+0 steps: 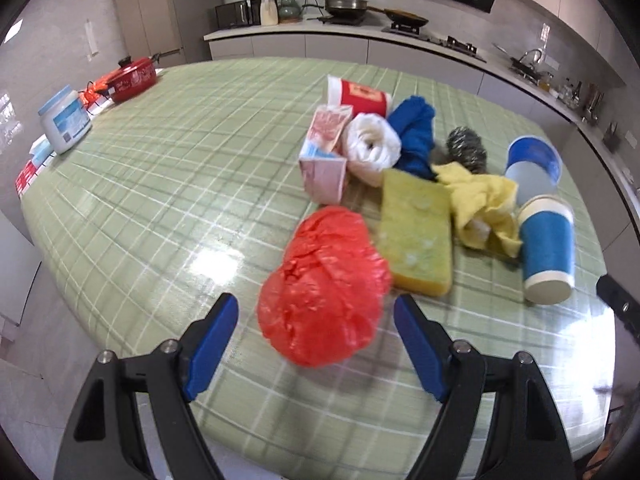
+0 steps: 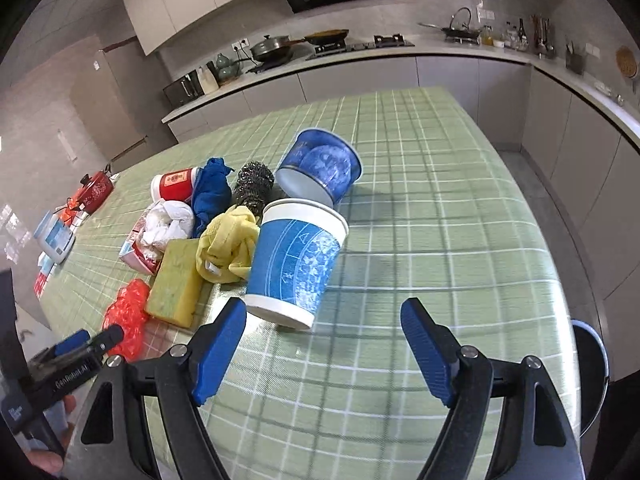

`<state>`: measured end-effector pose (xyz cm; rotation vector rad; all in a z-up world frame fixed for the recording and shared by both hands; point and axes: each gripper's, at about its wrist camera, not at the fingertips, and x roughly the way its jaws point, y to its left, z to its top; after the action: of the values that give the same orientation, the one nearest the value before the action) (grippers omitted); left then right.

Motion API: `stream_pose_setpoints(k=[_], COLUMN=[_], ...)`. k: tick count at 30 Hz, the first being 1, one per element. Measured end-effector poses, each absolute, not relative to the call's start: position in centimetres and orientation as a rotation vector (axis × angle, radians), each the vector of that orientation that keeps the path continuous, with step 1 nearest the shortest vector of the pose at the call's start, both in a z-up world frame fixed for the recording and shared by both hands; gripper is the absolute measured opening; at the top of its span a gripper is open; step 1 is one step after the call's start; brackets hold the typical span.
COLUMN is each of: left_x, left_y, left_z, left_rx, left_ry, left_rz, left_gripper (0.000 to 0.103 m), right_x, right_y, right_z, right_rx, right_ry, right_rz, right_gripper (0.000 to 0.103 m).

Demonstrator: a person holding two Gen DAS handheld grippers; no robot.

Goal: Collect trash
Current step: 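Grasp the blue paper cup with the right tool while the left tool grasps the red bag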

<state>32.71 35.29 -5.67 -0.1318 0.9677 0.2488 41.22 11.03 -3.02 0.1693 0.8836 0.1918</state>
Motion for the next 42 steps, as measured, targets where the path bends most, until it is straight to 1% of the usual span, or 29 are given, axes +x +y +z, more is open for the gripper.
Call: stream_pose_setpoints(k=[4,9,15,16,17,20,21,24,26,28,32,33,35,37,41,42], left_x=[33.7,35.6,36.4,36.6,36.7,37.1,37.2,37.5,37.5,37.6,37.7,37.7,37.9,38.0,37.5,37.4], left_y=[35.7,36.6,38.2,38.4,38.7,39.1,39.3,40.1,40.1,39.7,39.4,39.5,39.7,40.0,40.9,41.1], left_z=[-6.8,-8.4,-8.6,-8.5,-8.4,-8.4,-8.4,-8.2,-8.2,-8.3,-8.3,-8.3,-8.3,-8.2,-8.1,-8.1], left_rx=[-0.125,-0.093,-0.104,-0.106,-0.11,-0.111,-0.11,-0.119,-0.106,-0.082,-0.083,-0.085,-0.089,-0.099,-0.116,-0.12], left_ry=[0.997,1.037,1.028,1.022,1.018,1.023,1.022,1.031,1.037,1.039,1.03,1.027,1.021,1.017,1.012,1.012], left_rz=[0.201,0.105,-0.015,-0.034,-0.047,-0.065,-0.067,-0.066,-0.067,-0.067,-0.074,-0.076,-0.079,-0.079,-0.079,-0.079], left_gripper=[0.081,0.081,0.081,0.078,0.071,0.063,0.062,0.062,0.066,0.068,0.067,0.066,0.059,0.054,0.046,0.046], right_x=[41.9,42.7,43.6,43.8,43.9,44.2,44.2,44.6,44.7,45.0,45.9,46.1,46.7,47.2,47.9,47.9], right_y=[12.3,13.0,14.0,14.2,14.3,14.9,15.0,15.0,14.9,14.9,15.1,15.2,15.5,15.7,16.0,16.0], right_z=[-3.1,-3.7,-4.1,-4.2,-4.2,-4.3,-4.3,-4.4,-4.4,-4.6,-5.3,-5.5,-6.0,-6.5,-7.4,-7.6], right_rx=[0.153,0.199,0.22,0.222,0.224,0.214,0.21,0.208,0.216,0.221,0.224,0.225,0.223,0.216,0.223,0.228], right_ry=[0.878,0.888,0.899,0.902,0.906,0.911,0.91,0.915,0.913,0.918,0.935,0.938,0.947,0.957,0.972,0.972], right_rz=[0.159,0.089,0.015,0.006,0.0,-0.016,-0.021,-0.039,-0.051,-0.059,-0.056,-0.056,-0.054,-0.055,-0.047,-0.044], right_gripper=[0.081,0.081,0.082,0.082,0.082,0.082,0.082,0.082,0.082,0.082,0.082,0.082,0.082,0.082,0.082,0.082])
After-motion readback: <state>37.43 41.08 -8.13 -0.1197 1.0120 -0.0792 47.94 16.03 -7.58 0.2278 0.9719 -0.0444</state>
